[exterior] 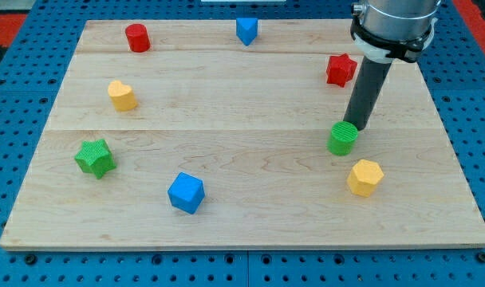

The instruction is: Push the green circle towards the bottom left

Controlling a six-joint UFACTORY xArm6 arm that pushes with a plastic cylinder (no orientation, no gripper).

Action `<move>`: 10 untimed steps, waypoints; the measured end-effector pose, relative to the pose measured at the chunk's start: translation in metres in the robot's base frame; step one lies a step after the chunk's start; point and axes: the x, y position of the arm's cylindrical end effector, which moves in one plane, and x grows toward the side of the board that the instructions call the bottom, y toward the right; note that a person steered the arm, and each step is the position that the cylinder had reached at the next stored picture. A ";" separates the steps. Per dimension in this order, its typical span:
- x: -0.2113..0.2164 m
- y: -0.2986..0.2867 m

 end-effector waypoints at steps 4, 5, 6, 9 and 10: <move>0.025 0.031; 0.022 -0.007; 0.027 -0.063; 0.044 -0.097; 0.067 -0.092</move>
